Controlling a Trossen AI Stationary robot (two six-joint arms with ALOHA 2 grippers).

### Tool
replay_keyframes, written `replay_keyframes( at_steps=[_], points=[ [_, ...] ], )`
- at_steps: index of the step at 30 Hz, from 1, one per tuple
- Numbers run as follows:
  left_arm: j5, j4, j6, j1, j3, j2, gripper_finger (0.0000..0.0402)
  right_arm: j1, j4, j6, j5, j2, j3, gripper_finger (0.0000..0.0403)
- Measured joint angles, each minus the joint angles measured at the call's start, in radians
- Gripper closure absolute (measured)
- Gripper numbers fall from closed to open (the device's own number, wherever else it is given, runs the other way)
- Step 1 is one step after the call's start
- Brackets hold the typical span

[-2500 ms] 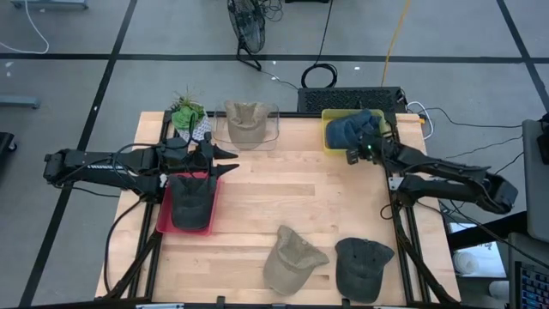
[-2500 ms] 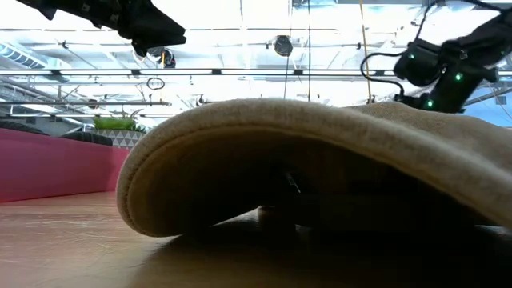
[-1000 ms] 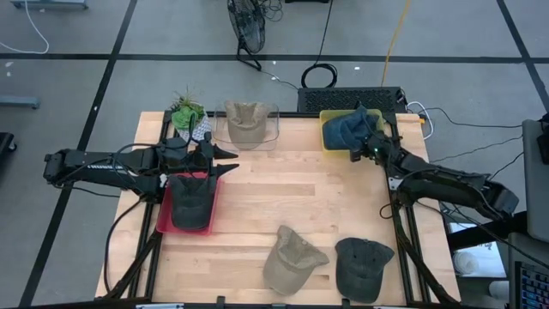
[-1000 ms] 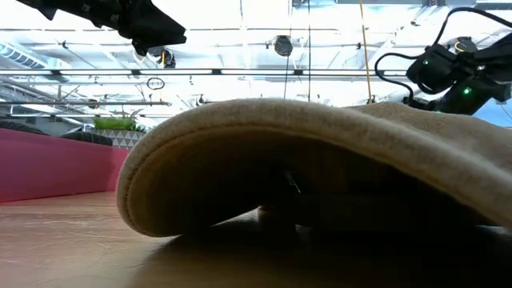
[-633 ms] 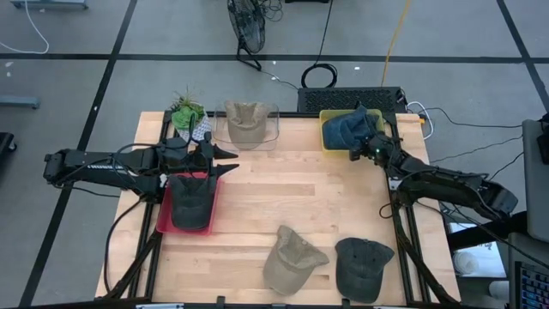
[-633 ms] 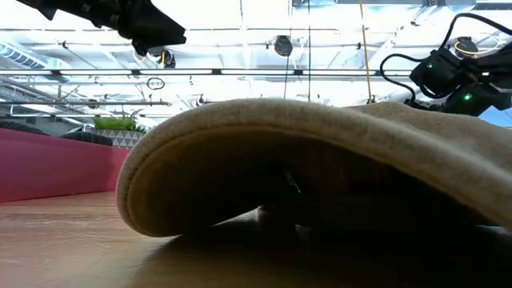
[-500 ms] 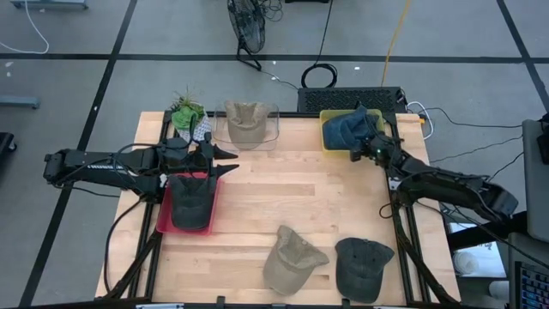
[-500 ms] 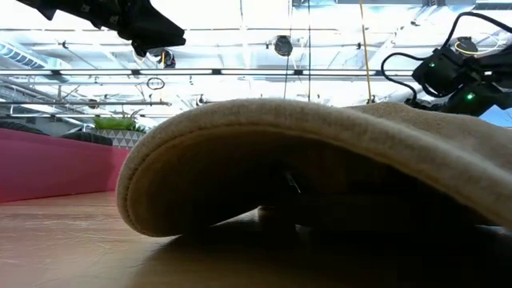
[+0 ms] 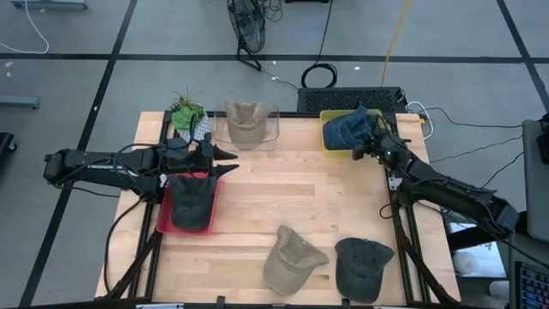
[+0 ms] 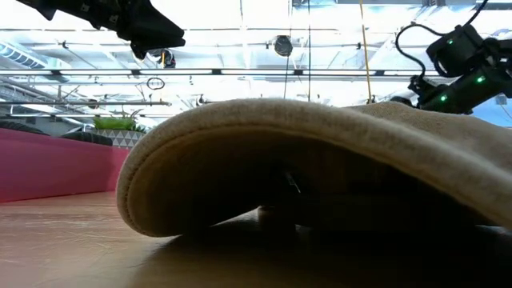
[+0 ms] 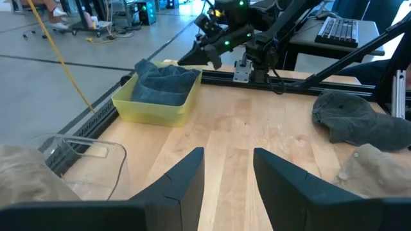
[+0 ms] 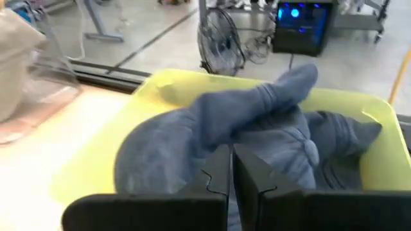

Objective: Pick & Place hat
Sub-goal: Put the brown cap into the transparent bin

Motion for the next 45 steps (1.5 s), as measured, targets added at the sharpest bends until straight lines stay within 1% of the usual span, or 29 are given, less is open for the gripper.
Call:
replay_keyframes(
  at_steps=[3, 7, 11, 15, 17, 19, 21, 27, 31, 35, 39, 43, 45],
  points=[
    [0.000, 0.000, -0.006, 0.000, 0.000, 0.000, 0.0254, 0.037, -0.003, -0.010, -0.005, -0.037, 0.000, 0.0403],
    [0.001, 0.000, -0.006, 0.000, 0.000, 0.000, 0.0254, 0.113, 0.029, -0.009, -0.078, -0.070, 0.001, 0.0403],
    [0.008, 0.002, -0.002, 0.000, 0.000, 0.000, 0.0254, 0.213, 0.089, 0.001, -0.159, -0.071, 0.002, 0.0403],
    [0.092, 0.025, -0.002, 0.000, 0.000, 0.000, 0.0254, 0.310, 0.153, 0.026, -0.200, -0.063, 0.002, 0.0403],
    [0.155, 0.042, -0.001, -0.004, 0.000, 0.000, 0.0254, 0.359, 0.184, 0.033, -0.206, -0.051, 0.003, 0.0403],
    [0.195, 0.062, 0.015, -0.019, 0.000, 0.001, 0.0254, 0.408, 0.218, 0.035, -0.206, -0.031, 0.003, 0.0403],
    [0.218, 0.094, 0.042, -0.046, 0.000, 0.012, 0.0254, 0.456, 0.252, 0.032, -0.206, 0.000, 0.003, 0.0403],
    [0.221, 0.189, 0.124, -0.130, 0.000, 0.091, 0.0254, 0.585, 0.418, 0.018, -0.206, 0.127, 0.003, 0.0403],
    [0.220, 0.267, 0.158, -0.158, 0.000, 0.161, 0.0254, 0.640, 0.489, -0.024, -0.177, 0.211, 0.003, 0.0403],
    [0.218, 0.313, 0.174, -0.159, 0.000, 0.204, 0.0254, 0.683, 0.596, -0.026, -0.180, 0.312, 0.009, 0.0403],
    [0.217, 0.315, 0.159, -0.140, 0.000, 0.195, 0.0254, 0.757, 0.589, -0.040, -0.182, 0.427, 0.088, 0.0403],
    [0.203, 0.318, 0.130, -0.122, 0.000, 0.144, 0.0254, 0.836, 0.532, -0.130, -0.182, 0.554, 0.216, 0.0403],
    [0.179, 0.307, 0.115, -0.115, 0.000, 0.115, 0.0254, 0.864, 0.496, -0.171, -0.179, 0.614, 0.286, 0.0403]
  ],
)
